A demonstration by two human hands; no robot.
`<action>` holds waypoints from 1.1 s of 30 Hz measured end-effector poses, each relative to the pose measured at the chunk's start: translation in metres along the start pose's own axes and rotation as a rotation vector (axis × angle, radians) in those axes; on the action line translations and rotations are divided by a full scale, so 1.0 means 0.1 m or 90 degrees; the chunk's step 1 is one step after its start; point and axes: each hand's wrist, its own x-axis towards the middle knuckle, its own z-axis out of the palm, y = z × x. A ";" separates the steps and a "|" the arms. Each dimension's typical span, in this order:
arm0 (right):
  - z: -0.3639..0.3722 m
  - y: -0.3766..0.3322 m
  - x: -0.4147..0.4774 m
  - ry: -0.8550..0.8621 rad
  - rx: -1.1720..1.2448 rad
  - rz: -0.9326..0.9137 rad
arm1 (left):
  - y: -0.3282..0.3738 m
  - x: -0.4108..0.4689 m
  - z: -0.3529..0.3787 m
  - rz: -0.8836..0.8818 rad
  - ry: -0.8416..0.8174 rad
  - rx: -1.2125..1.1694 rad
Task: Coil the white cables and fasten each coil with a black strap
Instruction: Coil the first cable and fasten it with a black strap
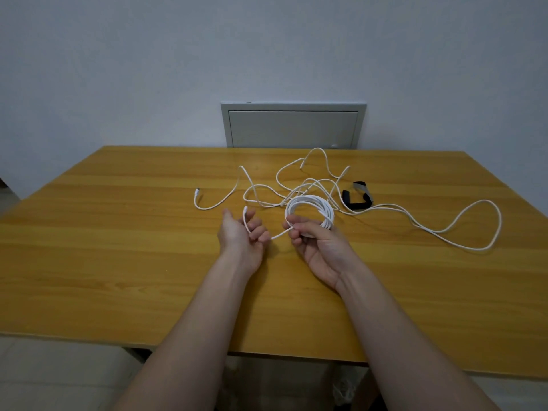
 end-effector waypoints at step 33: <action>0.05 -0.07 -0.01 -0.086 -0.012 0.140 | -0.18 -0.14 -0.05 0.630 -0.342 0.656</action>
